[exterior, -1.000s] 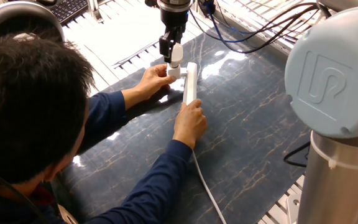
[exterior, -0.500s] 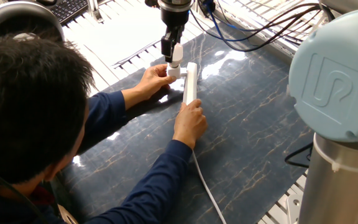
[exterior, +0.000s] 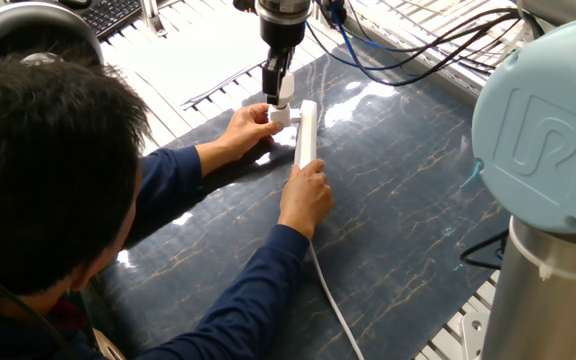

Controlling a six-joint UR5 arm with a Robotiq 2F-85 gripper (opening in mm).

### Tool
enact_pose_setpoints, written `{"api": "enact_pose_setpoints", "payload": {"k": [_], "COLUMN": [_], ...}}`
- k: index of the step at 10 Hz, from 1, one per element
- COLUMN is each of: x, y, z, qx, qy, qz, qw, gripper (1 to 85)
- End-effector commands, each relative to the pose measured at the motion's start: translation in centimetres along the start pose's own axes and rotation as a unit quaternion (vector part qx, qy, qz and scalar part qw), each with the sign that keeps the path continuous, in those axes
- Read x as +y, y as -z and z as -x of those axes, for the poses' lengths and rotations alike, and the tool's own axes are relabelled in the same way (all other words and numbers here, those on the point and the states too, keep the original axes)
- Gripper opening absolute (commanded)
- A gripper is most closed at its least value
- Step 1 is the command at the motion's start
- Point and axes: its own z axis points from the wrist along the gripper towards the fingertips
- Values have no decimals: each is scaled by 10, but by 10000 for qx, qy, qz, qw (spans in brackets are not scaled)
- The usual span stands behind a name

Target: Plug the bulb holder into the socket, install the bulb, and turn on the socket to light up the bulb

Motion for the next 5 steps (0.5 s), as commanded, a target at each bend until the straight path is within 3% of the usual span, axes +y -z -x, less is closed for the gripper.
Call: {"api": "enact_pose_setpoints", "payload": {"k": [1,5], "x": [-1,-1], "y": [-1,-2], "z": [0,-1], "qx": [-64,-93], "qy": [513,880], "qz": [-19,-42], "qw": [9987,9961], "gripper": [597,593]}}
